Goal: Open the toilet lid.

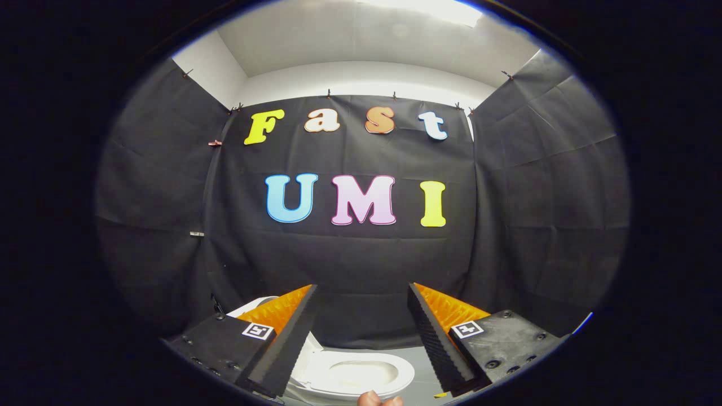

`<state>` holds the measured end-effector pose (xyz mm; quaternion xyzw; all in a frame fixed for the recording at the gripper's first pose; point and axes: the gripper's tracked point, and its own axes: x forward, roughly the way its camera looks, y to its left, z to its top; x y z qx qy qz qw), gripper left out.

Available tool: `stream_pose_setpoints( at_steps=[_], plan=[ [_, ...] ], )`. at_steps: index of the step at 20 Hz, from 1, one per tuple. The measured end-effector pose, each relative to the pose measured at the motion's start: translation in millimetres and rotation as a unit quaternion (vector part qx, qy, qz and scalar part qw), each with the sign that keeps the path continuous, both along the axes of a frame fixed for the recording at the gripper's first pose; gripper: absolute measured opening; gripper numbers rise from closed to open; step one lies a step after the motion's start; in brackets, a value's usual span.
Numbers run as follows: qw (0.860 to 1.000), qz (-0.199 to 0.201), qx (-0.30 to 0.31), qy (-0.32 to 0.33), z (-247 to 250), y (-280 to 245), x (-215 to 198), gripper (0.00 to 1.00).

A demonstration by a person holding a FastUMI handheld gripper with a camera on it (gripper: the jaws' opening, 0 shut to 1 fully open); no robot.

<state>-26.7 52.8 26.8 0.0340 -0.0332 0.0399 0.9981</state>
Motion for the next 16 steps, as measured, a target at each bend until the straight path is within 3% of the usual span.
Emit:
stream_pose_setpoints(
  at_steps=[16],
  plan=[
    [1.0,-0.003,0.008,0.001,10.3,-3.5,-0.3,0.98]
  ],
)
